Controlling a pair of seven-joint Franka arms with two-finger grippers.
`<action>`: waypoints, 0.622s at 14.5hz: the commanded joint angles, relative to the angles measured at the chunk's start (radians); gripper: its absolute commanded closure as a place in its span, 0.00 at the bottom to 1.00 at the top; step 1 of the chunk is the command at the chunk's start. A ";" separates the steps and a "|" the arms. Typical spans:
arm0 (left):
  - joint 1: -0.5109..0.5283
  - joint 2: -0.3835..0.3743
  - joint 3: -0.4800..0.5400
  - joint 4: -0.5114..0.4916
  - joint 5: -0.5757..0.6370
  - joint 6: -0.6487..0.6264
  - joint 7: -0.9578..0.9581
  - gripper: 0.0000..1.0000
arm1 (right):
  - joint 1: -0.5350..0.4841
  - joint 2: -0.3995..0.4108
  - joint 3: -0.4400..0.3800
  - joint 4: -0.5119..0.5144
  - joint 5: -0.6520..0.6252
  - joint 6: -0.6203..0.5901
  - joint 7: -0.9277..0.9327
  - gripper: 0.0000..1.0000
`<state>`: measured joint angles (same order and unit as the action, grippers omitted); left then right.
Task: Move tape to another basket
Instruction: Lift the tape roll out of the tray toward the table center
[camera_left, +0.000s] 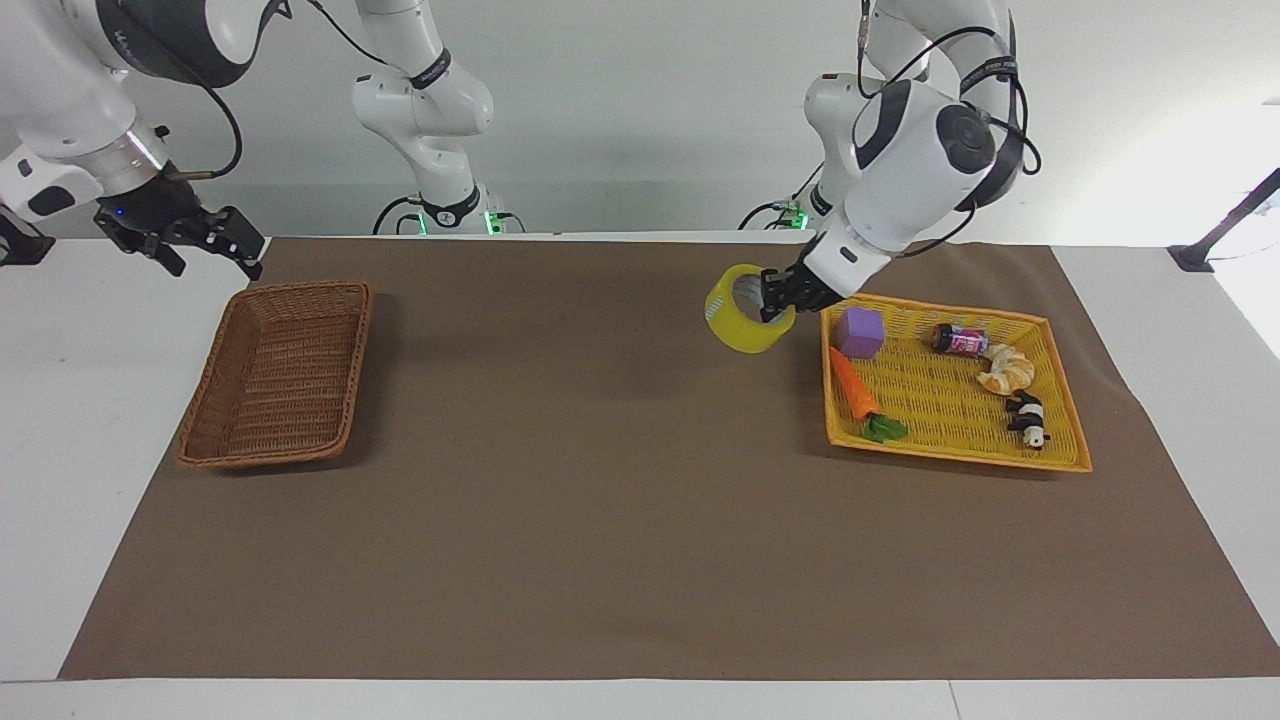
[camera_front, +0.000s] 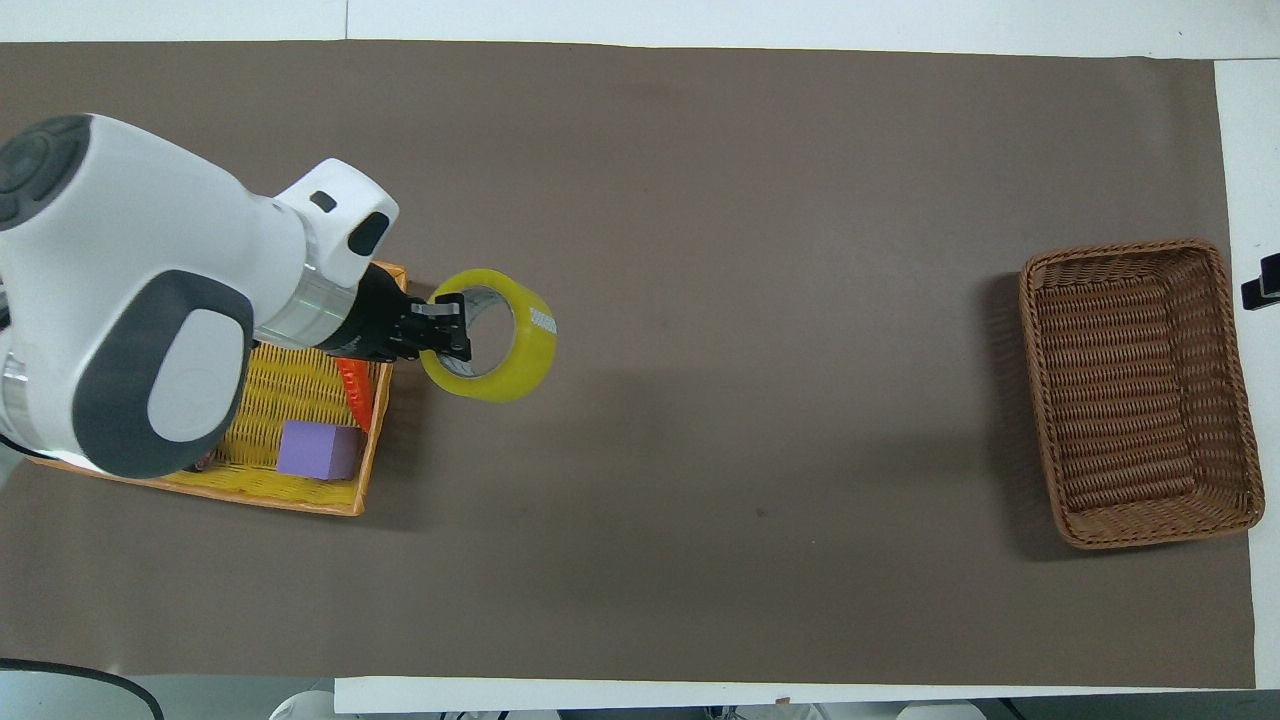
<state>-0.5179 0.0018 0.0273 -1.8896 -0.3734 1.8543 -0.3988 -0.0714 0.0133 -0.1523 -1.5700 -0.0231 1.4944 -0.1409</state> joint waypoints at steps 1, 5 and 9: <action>-0.060 0.001 0.020 0.017 -0.015 0.011 -0.061 0.92 | -0.004 -0.018 0.005 -0.022 -0.003 0.009 -0.019 0.01; -0.067 0.001 0.020 0.015 -0.015 0.029 -0.068 0.91 | -0.004 -0.018 0.005 -0.022 -0.003 0.009 -0.019 0.01; -0.067 0.001 0.020 0.014 -0.015 0.033 -0.066 0.91 | -0.025 -0.015 -0.009 -0.018 -0.008 0.030 -0.017 0.01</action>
<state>-0.5720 0.0018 0.0358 -1.8894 -0.3738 1.8802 -0.4537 -0.0740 0.0133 -0.1553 -1.5700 -0.0232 1.5020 -0.1409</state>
